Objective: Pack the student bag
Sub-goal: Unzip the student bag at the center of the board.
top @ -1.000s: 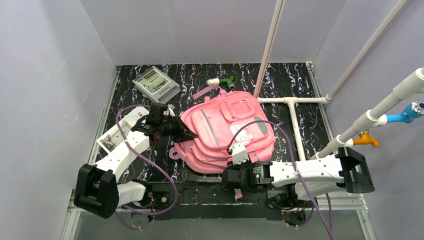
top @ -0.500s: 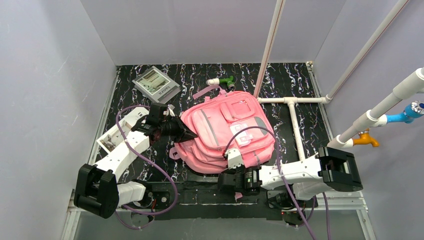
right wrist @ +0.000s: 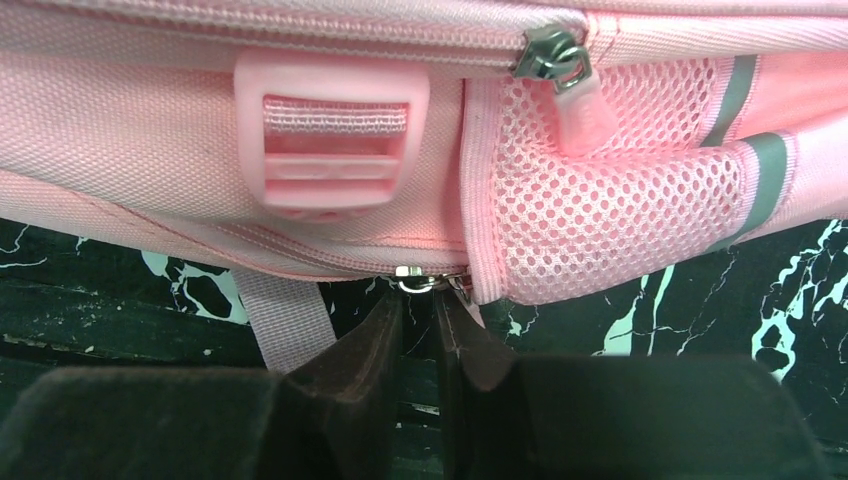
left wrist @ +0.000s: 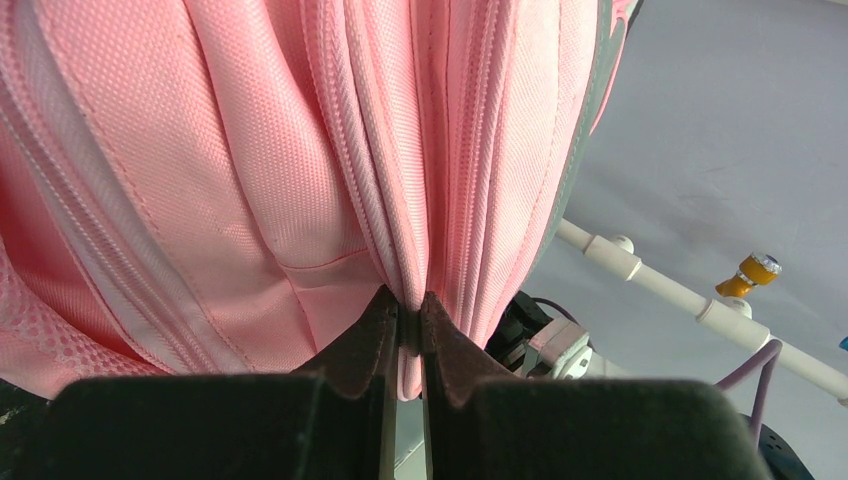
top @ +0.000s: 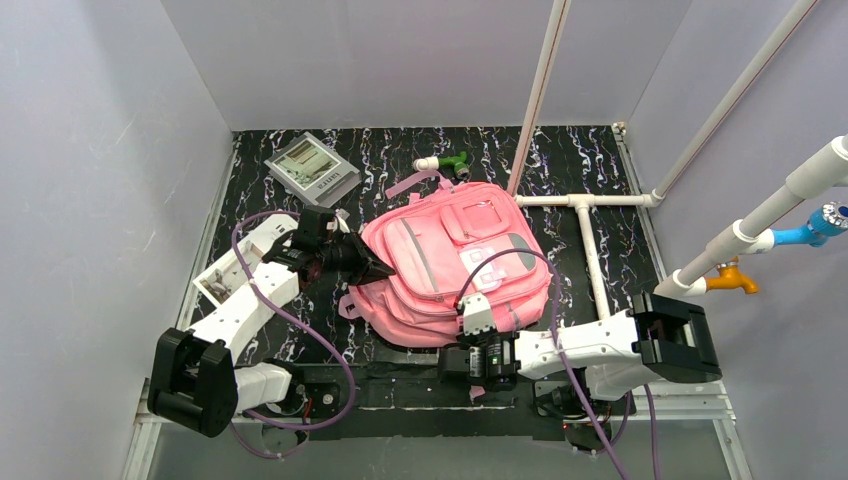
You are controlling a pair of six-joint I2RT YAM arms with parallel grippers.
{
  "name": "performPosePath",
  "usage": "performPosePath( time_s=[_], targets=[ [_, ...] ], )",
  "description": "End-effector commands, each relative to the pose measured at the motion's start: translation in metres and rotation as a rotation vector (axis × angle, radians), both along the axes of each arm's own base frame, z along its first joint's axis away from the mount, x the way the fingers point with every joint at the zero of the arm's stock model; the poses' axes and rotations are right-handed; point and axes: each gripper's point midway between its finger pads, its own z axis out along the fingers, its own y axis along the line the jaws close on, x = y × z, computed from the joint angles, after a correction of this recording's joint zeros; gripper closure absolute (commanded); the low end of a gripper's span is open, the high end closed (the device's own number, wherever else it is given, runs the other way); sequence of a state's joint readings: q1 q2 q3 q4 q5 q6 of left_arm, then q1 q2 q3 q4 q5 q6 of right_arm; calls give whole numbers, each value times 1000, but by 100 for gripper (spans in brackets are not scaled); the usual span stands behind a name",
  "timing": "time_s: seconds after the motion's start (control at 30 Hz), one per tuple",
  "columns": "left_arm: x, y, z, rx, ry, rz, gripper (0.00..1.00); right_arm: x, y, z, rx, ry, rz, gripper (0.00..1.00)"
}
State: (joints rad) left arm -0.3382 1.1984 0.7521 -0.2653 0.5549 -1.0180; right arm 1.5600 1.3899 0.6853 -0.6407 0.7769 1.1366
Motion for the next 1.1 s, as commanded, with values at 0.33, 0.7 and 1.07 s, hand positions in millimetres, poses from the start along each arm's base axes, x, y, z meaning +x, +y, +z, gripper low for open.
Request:
performPosePath(
  time_s=[0.33,0.7,1.07],
  targets=[
    [2,-8,36,-84,-99,-39,100,1,-7,7,41,-13,-48,73],
    [1,-8,37,-87,-94,-39,100,8,-14,3,-22,-56,-46,66],
    [2,-8,36,-81,-93,-38,100,13,-17,5,-31,-91,-36,59]
  ],
)
